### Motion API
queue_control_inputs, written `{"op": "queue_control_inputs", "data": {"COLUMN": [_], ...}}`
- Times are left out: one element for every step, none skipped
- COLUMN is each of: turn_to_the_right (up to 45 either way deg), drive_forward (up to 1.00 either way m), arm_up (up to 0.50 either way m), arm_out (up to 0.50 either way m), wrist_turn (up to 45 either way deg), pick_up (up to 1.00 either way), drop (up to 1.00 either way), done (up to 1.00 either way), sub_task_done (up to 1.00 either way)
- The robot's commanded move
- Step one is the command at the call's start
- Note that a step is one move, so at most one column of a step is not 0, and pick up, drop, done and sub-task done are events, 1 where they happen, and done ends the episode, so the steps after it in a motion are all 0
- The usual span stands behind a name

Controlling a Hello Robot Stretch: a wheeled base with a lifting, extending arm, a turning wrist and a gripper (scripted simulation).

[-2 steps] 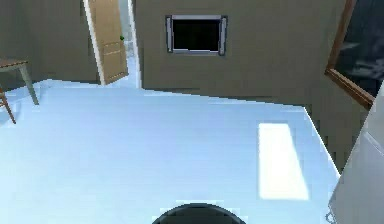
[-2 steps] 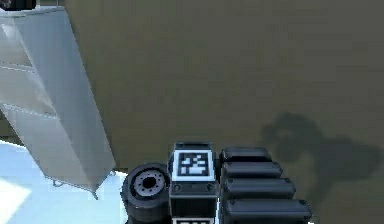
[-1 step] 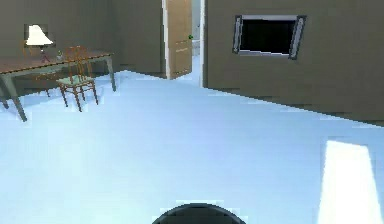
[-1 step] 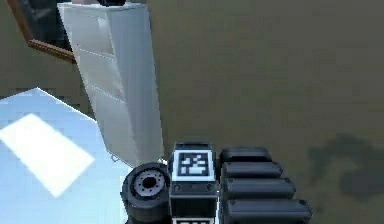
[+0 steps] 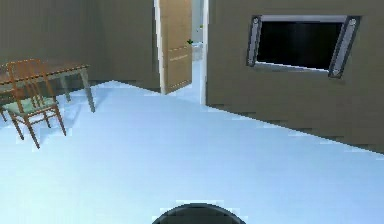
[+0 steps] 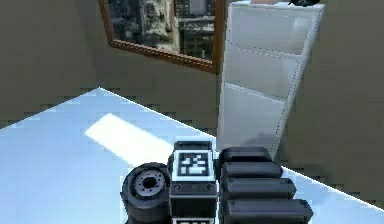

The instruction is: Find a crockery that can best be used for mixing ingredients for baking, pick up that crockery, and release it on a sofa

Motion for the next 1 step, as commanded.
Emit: {"op": "queue_control_inputs", "data": {"turn_to_the_right": [0.0], "drive_forward": [1.00], "arm_up": [0.00], "arm_out": [0.00], "wrist_turn": [0.0], "pick_up": [0.00], "drop": [0.00], "done": [0.00], "sub_task_done": [0.00]}}
